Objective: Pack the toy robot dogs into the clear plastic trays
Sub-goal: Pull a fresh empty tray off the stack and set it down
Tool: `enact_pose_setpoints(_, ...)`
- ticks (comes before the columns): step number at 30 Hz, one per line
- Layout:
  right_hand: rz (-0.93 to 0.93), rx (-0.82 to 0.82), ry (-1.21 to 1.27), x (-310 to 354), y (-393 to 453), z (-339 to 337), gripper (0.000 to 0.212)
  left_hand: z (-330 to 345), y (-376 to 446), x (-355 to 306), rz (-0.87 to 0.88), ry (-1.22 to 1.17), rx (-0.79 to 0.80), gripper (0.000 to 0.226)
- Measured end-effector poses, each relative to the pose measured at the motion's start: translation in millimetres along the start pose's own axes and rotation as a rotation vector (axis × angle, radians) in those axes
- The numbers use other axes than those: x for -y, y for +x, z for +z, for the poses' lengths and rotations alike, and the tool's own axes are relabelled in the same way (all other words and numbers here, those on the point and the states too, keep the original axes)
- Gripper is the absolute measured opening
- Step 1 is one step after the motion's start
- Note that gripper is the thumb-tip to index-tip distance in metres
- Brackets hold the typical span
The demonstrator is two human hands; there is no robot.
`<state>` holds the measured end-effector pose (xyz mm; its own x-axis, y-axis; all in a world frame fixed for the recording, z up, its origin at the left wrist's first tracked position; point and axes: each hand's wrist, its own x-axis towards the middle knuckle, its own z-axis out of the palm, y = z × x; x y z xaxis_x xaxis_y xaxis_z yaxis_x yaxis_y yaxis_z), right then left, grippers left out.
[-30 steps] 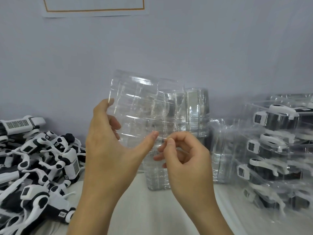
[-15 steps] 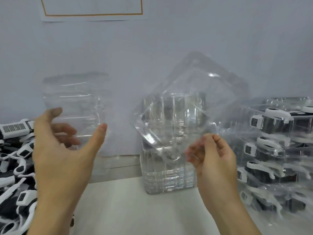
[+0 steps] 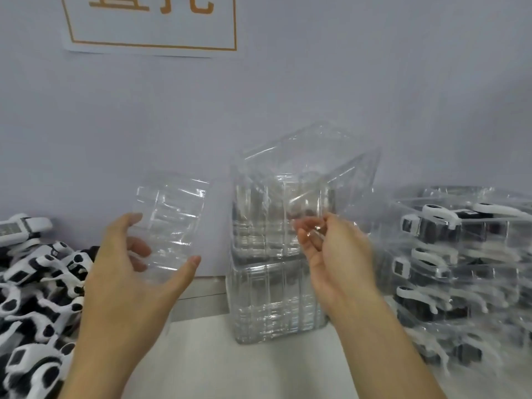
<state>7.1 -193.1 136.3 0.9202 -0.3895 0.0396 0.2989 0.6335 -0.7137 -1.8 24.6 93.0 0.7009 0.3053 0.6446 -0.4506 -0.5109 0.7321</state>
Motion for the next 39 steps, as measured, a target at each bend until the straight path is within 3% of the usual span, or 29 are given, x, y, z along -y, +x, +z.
enact_pose_setpoints(4,0.053,0.014,0.035,14,22,35,0.025,-2,1,4,-0.023,-0.016,-0.004,0.091)
enact_pose_setpoints(7,0.074,0.023,-0.007,15,35,52,0.018,-2,0,5,-0.025,-0.025,0.003,0.093)
enact_pose_setpoints(9,0.076,0.036,-0.032,13,43,60,0.023,-2,-1,4,-0.028,-0.035,0.024,0.094)
enact_pose_setpoints(12,0.043,0.034,-0.010,12,52,63,0.047,-2,-2,2,-0.026,-0.048,0.051,0.092)
enact_pose_setpoints(18,-0.013,0.064,0.038,20,61,69,0.034,-2,-2,0,-0.036,-0.056,0.066,0.091)
enact_pose_setpoints(30,0.105,0.198,-0.590,39,74,69,0.008,-1,-1,-3,-0.031,-0.022,0.111,0.088)
enact_pose_setpoints(39,0.141,0.208,-0.949,40,70,49,0.030,1,-3,-6,-0.012,-0.004,0.146,0.086)
